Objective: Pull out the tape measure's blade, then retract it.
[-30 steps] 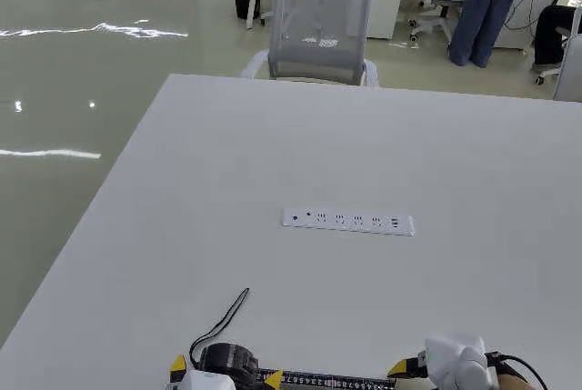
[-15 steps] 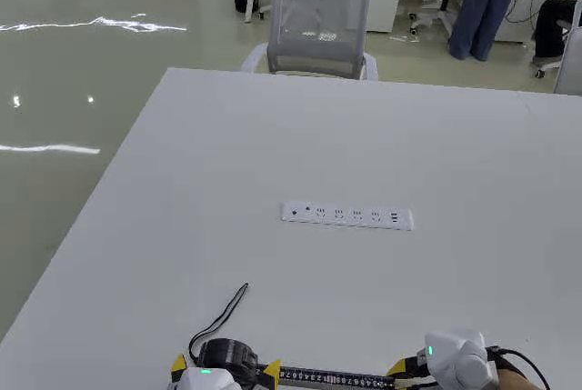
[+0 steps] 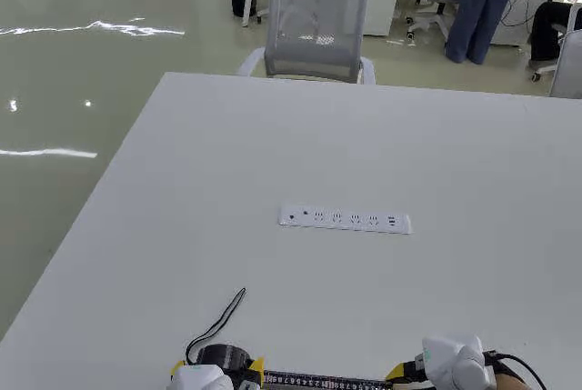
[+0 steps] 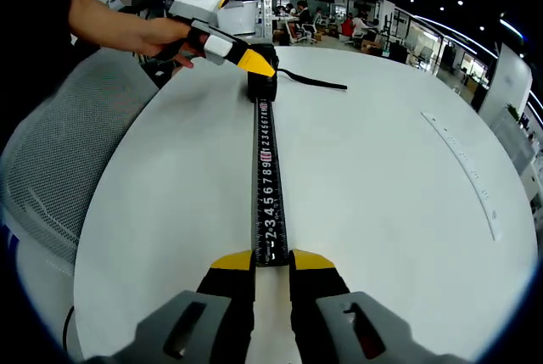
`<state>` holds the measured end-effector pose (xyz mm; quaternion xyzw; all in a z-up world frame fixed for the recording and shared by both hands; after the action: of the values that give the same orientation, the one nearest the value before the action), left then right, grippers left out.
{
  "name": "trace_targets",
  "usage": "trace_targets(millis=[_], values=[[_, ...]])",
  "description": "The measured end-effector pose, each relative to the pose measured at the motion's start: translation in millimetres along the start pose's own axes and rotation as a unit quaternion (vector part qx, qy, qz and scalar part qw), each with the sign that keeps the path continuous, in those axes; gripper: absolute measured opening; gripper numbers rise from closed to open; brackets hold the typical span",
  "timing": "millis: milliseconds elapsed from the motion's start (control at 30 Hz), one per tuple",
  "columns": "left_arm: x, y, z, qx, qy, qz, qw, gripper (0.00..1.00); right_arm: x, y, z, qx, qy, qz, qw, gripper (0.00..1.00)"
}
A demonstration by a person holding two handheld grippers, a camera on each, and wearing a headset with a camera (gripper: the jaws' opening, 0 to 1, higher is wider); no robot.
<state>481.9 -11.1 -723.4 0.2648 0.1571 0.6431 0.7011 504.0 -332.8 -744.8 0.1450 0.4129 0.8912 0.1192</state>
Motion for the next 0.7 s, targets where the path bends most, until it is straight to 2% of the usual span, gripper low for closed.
trace_targets(millis=[200,267,467,533,700], values=[[-3.2,-4.0,-1.8,0.003,-0.006,-0.011,0.9999,0.65,0.9,0.4,0.3,0.0,-0.001,-0.002,1.0,0.14],[-5.5,-5.5,-4.4,0.013,-0.019,-0.011,0.9997,0.65,0.8,0.0,-0.1,0.0,0.0,-0.002,1.0,0.14],[-4.8,-6.6,-5.4,0.018,-0.005,-0.011,0.9998,0.66,1.4,0.4,0.0,-0.001,-0.001,-0.004,1.0,0.14],[-3.3,-4.3,-4.1,0.014,0.008,-0.011,0.9998,0.66,1.3,0.4,-0.2,-0.001,-0.002,-0.004,1.0,0.14],[-3.5,-3.4,-3.6,0.012,0.006,-0.011,0.9999,0.64,1.5,0.4,0.0,-0.002,-0.004,-0.004,1.0,0.14]])
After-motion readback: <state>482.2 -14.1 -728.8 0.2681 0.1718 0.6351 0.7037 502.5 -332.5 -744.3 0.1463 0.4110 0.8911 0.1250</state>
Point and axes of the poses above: the centre of the closed fingertips' face, and the gripper's own axes: y roughly backward along the fingers, x roughly to its left, z roughly out of its top, the point moved 9 cm from there along y, roughly backward along the fingers, and after that the axes turned 14 degrees about -y, right-handed, at the moved point
